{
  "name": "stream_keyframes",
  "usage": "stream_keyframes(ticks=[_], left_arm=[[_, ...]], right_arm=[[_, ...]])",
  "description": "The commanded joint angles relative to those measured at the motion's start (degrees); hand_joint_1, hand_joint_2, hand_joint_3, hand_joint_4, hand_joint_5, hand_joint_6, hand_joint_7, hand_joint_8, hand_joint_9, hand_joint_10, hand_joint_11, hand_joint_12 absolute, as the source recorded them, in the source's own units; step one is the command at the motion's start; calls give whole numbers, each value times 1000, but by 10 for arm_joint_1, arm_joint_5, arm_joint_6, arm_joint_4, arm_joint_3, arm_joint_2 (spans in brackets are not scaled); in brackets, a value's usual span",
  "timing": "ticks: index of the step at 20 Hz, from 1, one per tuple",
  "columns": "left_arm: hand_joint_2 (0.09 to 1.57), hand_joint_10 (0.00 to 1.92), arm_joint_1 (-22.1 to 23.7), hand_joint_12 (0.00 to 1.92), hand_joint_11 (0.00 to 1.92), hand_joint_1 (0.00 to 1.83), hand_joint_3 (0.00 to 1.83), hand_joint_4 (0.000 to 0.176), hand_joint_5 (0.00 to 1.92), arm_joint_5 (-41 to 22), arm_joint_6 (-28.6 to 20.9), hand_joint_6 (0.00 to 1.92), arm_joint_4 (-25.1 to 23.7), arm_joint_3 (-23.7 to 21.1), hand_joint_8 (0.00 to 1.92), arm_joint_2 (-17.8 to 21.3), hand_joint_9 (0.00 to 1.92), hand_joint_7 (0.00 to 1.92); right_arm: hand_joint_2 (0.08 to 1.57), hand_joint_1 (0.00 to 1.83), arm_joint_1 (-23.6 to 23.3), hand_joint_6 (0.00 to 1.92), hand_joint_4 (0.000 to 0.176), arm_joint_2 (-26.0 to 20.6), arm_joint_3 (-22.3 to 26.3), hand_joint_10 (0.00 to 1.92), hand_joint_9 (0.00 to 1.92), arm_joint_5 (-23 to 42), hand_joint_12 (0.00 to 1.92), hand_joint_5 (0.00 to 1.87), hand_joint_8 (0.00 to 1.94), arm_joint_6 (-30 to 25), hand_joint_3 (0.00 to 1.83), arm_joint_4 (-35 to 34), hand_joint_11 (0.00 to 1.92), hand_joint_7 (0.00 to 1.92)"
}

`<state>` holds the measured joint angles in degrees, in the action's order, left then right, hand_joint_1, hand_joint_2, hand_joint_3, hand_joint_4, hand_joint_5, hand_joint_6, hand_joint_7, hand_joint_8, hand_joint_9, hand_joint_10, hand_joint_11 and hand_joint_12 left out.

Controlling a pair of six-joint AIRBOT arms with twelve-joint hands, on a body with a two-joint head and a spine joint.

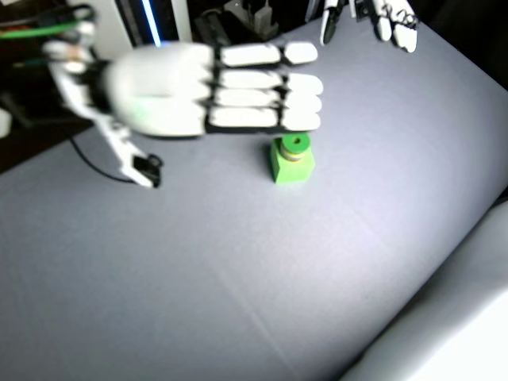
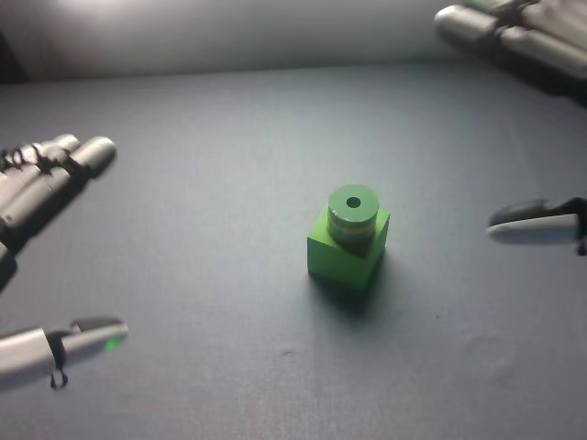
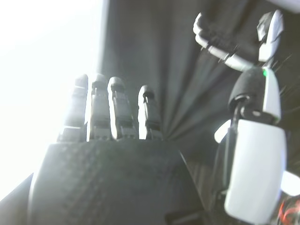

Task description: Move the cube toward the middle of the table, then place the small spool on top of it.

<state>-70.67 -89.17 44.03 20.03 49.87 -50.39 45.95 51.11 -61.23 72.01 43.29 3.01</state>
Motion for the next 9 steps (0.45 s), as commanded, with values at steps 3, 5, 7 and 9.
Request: stream_keyframes(ticks=[3,5,7,9], left_arm=[[1150,6,11,404,176,285,3,43,0,-97,-38,0,-3,14,4,-1,190,108],[1221,13,20,220,111,294,5,42,199,-98,-56,1088,-6,24,20,0,184,175],[1186,9,38,8,3,193,0,0,669,-98,-61,1050,-20,30,2,1,115,144],[1230,1,71,1,0,119,8,45,250,-98,-61,439,-47,31,0,6,56,28]], right_arm=[[799,526,42,0,176,-12,14,0,0,164,13,0,0,2,0,-62,27,0],[1064,535,92,0,153,-20,25,2,13,242,0,0,2,9,12,-111,0,26],[1103,511,133,18,0,-33,42,14,96,290,21,305,14,9,4,-148,41,145],[1205,474,134,3,23,-36,49,2,52,290,3,230,2,9,12,-126,7,79]])
